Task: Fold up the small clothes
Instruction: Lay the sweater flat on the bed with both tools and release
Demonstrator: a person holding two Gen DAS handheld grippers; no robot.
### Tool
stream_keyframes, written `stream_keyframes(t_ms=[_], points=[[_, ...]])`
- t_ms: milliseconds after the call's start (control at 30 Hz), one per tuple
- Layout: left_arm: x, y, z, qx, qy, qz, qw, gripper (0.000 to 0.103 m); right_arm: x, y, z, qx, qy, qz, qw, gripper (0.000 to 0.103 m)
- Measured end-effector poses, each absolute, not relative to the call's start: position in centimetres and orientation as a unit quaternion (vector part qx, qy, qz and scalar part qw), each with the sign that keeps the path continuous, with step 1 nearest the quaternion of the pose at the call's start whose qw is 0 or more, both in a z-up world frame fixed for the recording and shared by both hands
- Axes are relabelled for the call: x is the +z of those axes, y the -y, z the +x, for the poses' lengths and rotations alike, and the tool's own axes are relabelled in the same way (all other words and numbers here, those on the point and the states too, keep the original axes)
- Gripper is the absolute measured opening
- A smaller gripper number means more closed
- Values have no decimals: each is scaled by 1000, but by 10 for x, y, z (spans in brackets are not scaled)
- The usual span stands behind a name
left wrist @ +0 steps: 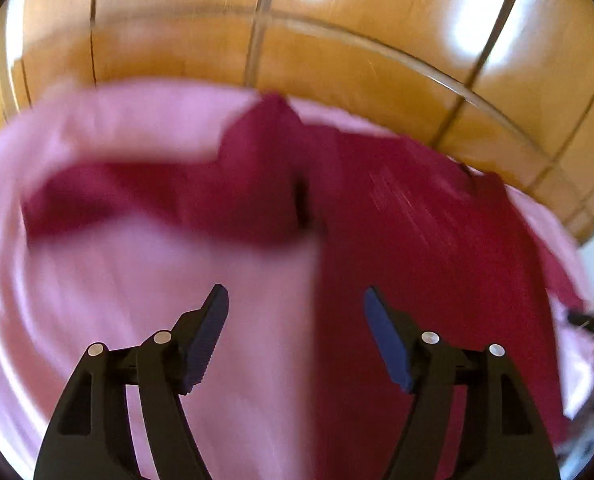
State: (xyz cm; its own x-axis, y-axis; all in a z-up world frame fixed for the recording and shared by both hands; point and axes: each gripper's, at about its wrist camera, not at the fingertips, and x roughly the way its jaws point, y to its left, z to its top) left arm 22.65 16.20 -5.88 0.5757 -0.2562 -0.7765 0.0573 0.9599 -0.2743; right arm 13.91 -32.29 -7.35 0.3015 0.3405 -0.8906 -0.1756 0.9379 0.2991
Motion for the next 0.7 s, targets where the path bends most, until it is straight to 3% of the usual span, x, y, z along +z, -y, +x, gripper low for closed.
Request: stream_keyframes(t_ms=[133,200,300,367,400,467,567,700], points=[[-74,-172,169,-124,-474,-163,856,69,-80,324,84,167,-590,85,786,70],[-77,-173,146,-145,-482,-188,843,69,-80,321,67,170,-588,85,786,64],[-84,-170,118,-166,-485,-202,834,69,-79,319,55,169,-586,78,789,45],[-88,-164,101,-178,-488,-198,831,69,-79,316,53,173,-586,79,788,21],[-90,-161,94,-183,-488,-199,830,67,-78,315,53,177,-585,79,787,18],[-91,-164,91,-190,-489,-211,825,50,-80,307,49,177,-581,66,792,11],[-95,-157,87,-183,-492,-205,826,10,-75,303,46,170,-573,55,800,7],[-77,-150,84,-188,-468,-180,844,7,-45,318,38,159,-538,63,826,7]])
